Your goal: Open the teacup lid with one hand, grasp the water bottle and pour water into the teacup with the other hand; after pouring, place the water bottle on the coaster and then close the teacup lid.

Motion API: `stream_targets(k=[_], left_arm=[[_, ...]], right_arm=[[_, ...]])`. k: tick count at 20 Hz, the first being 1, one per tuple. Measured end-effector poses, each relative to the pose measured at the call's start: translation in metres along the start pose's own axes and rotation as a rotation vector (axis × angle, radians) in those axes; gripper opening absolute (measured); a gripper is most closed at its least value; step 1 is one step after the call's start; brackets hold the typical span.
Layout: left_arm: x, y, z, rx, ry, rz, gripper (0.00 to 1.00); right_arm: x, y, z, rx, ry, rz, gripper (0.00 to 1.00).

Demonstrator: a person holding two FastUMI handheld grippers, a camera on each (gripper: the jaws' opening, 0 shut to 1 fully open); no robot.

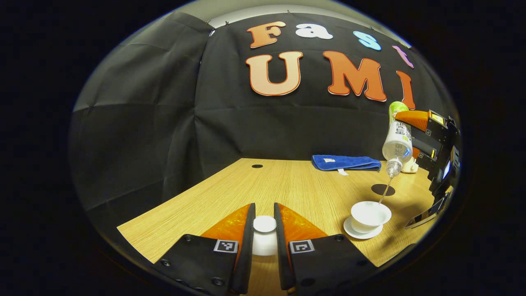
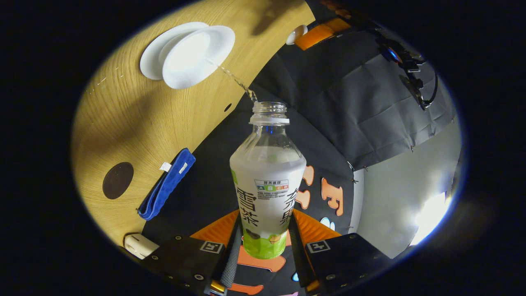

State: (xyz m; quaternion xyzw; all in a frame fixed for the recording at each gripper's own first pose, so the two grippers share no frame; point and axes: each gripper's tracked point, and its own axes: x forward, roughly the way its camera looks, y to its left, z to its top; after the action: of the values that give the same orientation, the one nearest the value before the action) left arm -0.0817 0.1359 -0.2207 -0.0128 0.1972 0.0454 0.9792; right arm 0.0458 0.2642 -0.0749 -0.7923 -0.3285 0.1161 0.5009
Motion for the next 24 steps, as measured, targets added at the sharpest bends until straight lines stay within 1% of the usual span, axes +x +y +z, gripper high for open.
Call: stream_targets(k=[2, 3, 4, 5, 7, 8, 9, 12, 14, 15, 16, 17, 20, 22, 24], left_arm=[[0.001, 0.0, 0.0, 0.001, 0.001, -0.001, 0.31], [0.001, 0.0, 0.001, 0.0, -0.002, 0.0, 0.31], [0.002, 0.0, 0.001, -0.002, -0.002, -0.003, 0.31], [0.001, 0.0, 0.001, -0.005, -0.001, -0.002, 0.31], [0.001, 0.0, 0.001, -0.007, -0.001, -0.001, 0.31], [0.001, 0.0, 0.001, -0.008, -0.002, -0.001, 0.31], [0.001, -0.001, 0.003, -0.009, -0.004, -0.002, 0.31], [-0.001, -0.002, 0.005, -0.01, -0.005, -0.009, 0.32], [-0.001, -0.005, 0.006, -0.014, -0.008, -0.014, 0.3], [-0.001, -0.006, 0.006, -0.015, -0.01, -0.016, 0.31], [-0.001, -0.007, 0.008, -0.011, -0.016, -0.015, 0.31], [-0.001, -0.009, 0.008, -0.001, -0.02, -0.014, 0.31], [-0.003, -0.022, 0.012, 0.003, -0.03, -0.037, 0.31], [-0.002, -0.031, 0.018, -0.003, -0.043, -0.055, 0.31], [-0.003, -0.039, 0.021, 0.004, -0.048, -0.069, 0.31]], right_arm=[[0.0, 0.004, 0.002, 0.009, -0.002, 0.019, 0.59], [0.001, 0.0, 0.003, -0.004, -0.01, 0.01, 0.59], [0.001, -0.003, 0.003, -0.016, -0.017, 0.001, 0.55], [0.001, -0.001, 0.004, -0.023, -0.021, -0.001, 0.59], [0.002, -0.001, 0.005, -0.032, -0.03, -0.007, 0.59], [0.001, -0.001, 0.007, -0.043, -0.039, -0.011, 0.55], [0.003, -0.003, 0.008, -0.058, -0.049, -0.014, 0.59], [0.004, -0.005, 0.01, -0.079, -0.069, -0.02, 0.59], [0.002, -0.004, 0.011, -0.069, -0.068, -0.014, 0.59], [0.0, 0.001, 0.012, -0.046, -0.065, 0.001, 0.59], [-0.002, 0.005, 0.014, -0.012, -0.062, 0.017, 0.56], [-0.005, 0.012, 0.015, 0.031, -0.054, 0.044, 0.59], [-0.014, 0.032, 0.02, 0.174, -0.023, 0.121, 0.59], [-0.02, 0.038, 0.023, 0.294, -0.004, 0.166, 0.59], [-0.024, 0.053, 0.026, 0.464, 0.026, 0.219, 0.59]])
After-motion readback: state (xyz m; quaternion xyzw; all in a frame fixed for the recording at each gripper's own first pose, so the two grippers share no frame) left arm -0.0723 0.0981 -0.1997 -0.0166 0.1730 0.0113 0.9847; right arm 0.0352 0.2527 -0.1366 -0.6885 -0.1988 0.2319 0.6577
